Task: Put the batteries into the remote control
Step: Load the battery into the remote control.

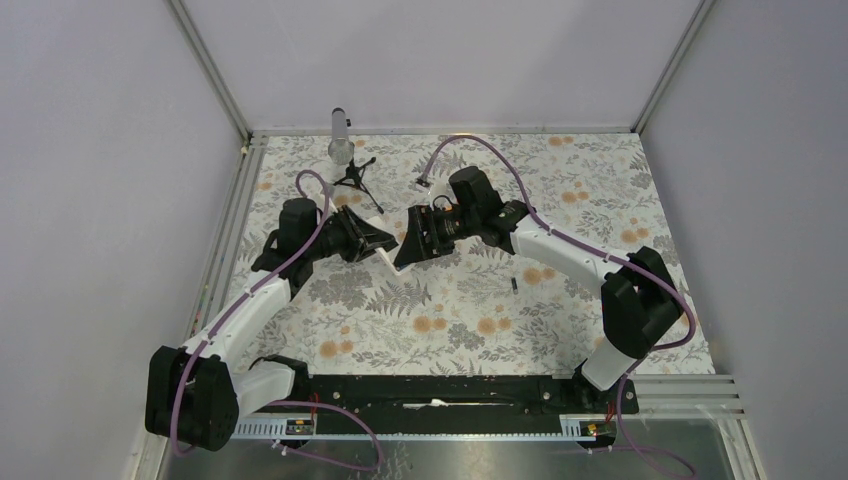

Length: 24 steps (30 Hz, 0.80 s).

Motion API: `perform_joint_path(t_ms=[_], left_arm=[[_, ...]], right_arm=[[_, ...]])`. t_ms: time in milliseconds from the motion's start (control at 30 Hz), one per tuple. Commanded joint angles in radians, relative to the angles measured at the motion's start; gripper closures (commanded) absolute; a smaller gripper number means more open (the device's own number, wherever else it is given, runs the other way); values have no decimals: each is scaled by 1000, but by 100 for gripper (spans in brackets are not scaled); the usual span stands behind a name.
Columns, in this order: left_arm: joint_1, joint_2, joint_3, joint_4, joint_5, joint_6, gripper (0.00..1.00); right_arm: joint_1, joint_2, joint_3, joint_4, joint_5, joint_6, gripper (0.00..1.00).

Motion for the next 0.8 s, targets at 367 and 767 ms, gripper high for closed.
perform_joint_path(t_ms=[367,767], left_arm=[[4,-27,56,33,17,-3,100],[4,-28,53,38,14,-7,100]], right_arm=[[24,10,30,23,-25,-26,21],[28,18,33,23,-30,-29,43]])
